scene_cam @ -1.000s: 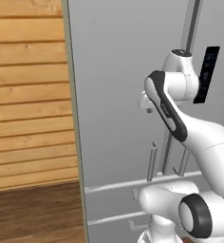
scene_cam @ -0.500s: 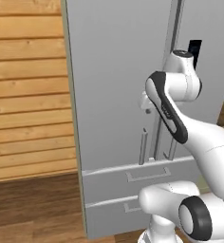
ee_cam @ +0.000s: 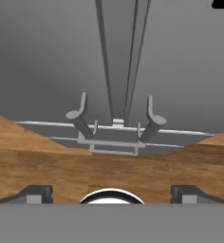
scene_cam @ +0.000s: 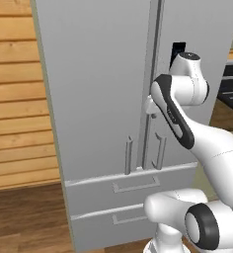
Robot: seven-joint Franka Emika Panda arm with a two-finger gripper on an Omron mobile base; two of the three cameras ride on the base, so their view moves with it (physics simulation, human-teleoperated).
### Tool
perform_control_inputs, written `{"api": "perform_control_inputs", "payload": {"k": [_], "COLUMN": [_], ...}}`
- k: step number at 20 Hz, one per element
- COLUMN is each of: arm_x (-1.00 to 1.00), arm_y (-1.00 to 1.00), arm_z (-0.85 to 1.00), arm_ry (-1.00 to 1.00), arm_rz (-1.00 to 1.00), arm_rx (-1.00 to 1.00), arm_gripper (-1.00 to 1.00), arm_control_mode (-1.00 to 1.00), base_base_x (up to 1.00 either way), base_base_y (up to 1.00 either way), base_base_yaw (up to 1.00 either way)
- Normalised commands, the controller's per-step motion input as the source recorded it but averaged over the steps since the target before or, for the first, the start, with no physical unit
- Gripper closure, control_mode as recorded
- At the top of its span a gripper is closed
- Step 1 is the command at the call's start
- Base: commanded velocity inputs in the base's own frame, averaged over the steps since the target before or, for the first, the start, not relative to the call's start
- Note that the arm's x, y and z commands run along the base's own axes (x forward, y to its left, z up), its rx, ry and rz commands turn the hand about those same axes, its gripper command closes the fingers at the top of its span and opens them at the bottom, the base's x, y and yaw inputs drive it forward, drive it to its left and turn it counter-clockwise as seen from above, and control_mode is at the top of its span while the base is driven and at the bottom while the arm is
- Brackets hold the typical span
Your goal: Take the strawberry from the fridge and place it on top of the pancake, located on the dining counter.
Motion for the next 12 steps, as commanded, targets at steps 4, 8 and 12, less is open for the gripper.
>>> {"api": "perform_control_inputs", "payload": {"k": [4, 8, 12], "arm_x": [0.00, 0.00, 0.00], "arm_y": [0.00, 0.00, 0.00], "arm_z": [0.00, 0.00, 0.00], "arm_ry": [0.00, 0.00, 0.00], "arm_rz": [0.00, 0.00, 0.00], "arm_rx": [0.00, 0.00, 0.00], "arm_gripper": [-1.00, -1.00, -1.00], "arm_control_mode": [1.00, 1.00, 1.00], "base_base_x": [-0.41, -0.65, -0.61], "base_base_y": [-0.02, 0.00, 0.00], "base_base_yaw": [-0.08, -0.12, -0.08]}}
